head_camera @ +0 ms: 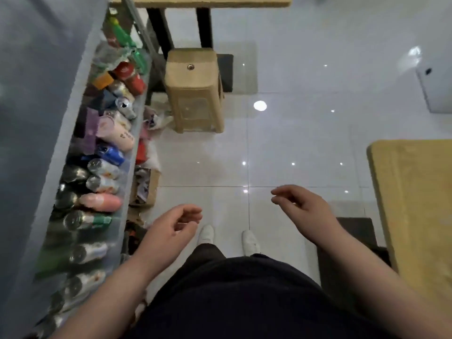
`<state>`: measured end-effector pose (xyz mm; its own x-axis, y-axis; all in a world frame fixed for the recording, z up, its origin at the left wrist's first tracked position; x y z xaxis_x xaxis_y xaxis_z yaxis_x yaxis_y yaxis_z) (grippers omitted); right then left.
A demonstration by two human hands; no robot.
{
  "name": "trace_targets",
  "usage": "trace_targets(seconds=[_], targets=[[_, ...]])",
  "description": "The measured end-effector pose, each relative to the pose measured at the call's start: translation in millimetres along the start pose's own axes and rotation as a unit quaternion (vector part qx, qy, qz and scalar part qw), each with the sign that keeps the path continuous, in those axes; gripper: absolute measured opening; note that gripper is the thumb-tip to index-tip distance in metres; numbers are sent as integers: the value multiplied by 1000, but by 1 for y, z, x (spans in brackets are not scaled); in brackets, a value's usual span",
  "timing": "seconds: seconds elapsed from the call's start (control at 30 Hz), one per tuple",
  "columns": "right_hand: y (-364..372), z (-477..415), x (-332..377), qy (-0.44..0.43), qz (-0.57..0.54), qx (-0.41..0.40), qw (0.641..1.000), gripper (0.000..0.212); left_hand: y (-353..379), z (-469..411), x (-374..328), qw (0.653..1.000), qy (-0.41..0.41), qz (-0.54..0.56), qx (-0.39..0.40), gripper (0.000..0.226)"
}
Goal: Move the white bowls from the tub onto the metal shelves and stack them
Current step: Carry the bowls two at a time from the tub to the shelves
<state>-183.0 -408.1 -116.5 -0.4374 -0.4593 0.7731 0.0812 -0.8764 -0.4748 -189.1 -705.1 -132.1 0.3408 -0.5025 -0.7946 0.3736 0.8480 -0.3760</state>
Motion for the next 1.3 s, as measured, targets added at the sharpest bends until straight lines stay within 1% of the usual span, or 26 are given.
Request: trace_targets(seconds=[0.07,0.17,0.27,0.37,0.5,0.67,0.83,0.97,1.07,1.13,1.2,1.3], targets=[[-12,15,-6,19,-28,-74,997,12,2,-19,-10,996,34,-45,68,31],[-23,47,-21,53,-71,-162,983,13,17,-41,-32,979,84,-91,162,31],[-25,86,-45,91,-100,-219,966,15,45,-55,-59,954,148,-136,224,33],[-19,133,-73,137,-149,-278,939,16,88,-55,-90,925,188,-169,282,29],[-14,196,-116,184,-187,-317,911,18,157,-40,-128,888,231,-196,347,26],[-25,266,-166,235,-205,-357,880,18,245,-8,-161,855,254,-230,390,27],[-44,305,-211,243,-232,-375,864,18,321,30,-167,814,283,-266,433,26],[-73,319,-245,258,-272,-419,827,17,362,43,-163,807,272,-278,445,30],[-101,320,-263,264,-296,-441,805,18,382,41,-168,783,260,-302,477,32],[-120,317,-276,272,-312,-453,790,18,402,34,-178,775,255,-302,492,31],[-139,312,-288,275,-311,-469,780,18,429,26,-191,770,257,-296,504,29],[-173,310,-298,286,-295,-513,754,18,484,23,-222,744,277,-288,536,35]])
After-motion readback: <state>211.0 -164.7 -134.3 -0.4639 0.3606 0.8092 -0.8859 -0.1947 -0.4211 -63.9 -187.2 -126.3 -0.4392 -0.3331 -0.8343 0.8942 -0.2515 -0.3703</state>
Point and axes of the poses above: each hand's wrist, its own z-axis away from the middle knuckle, its own y-axis out of the palm, x = y × z, the point moved 3 cm from there along -z, towards the middle knuckle, and after that the axes turned 1 degree about -x, right-handed, at the moved point
